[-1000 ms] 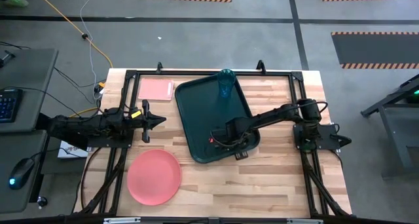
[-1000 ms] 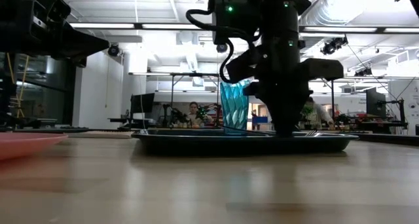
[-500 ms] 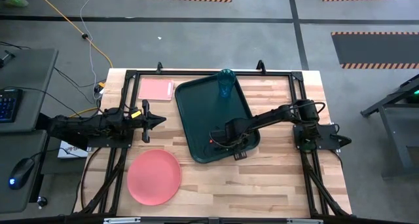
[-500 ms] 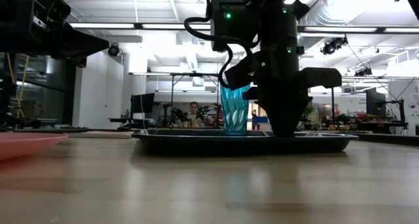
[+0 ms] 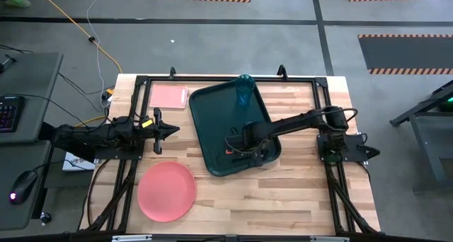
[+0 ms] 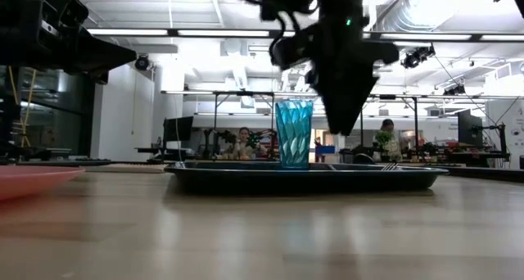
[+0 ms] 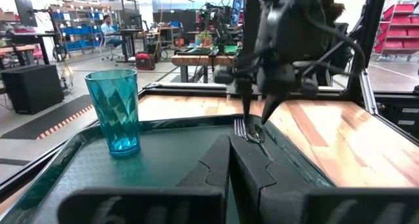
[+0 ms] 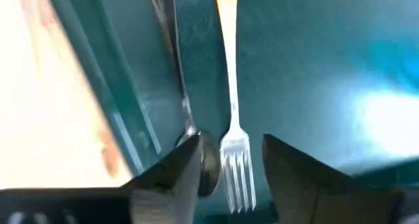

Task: Pick and place plate/cup/fork/spoon on tray
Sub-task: Put the pink plate on the black tray to the bottom right of the blue cup

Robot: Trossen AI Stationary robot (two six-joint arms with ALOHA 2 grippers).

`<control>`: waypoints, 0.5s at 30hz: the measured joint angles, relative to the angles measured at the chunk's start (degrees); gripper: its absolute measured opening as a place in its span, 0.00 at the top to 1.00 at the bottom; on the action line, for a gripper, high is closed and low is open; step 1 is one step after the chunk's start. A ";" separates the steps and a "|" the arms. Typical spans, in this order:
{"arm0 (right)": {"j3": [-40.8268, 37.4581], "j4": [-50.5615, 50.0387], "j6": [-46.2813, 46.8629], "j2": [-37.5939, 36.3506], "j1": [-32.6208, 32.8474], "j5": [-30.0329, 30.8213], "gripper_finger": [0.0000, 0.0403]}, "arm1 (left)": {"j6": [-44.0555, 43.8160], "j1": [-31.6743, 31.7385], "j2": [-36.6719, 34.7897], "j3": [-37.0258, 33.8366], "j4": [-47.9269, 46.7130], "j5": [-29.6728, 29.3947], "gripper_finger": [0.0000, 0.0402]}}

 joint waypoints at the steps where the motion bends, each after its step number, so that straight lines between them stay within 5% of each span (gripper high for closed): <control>1: -0.08 -0.76 1.14 -0.77 0.00 -0.54 0.60 | -0.01 -0.01 0.00 0.01 0.00 -0.02 1.00; 9: -16.63 -2.12 12.01 -16.44 0.04 3.03 0.51 | -0.01 -0.02 0.00 -0.01 0.00 -0.01 1.00; 15: -40.13 15.52 23.43 -39.06 0.22 5.77 0.50 | -0.01 -0.01 -0.02 -0.01 -0.01 -0.01 1.00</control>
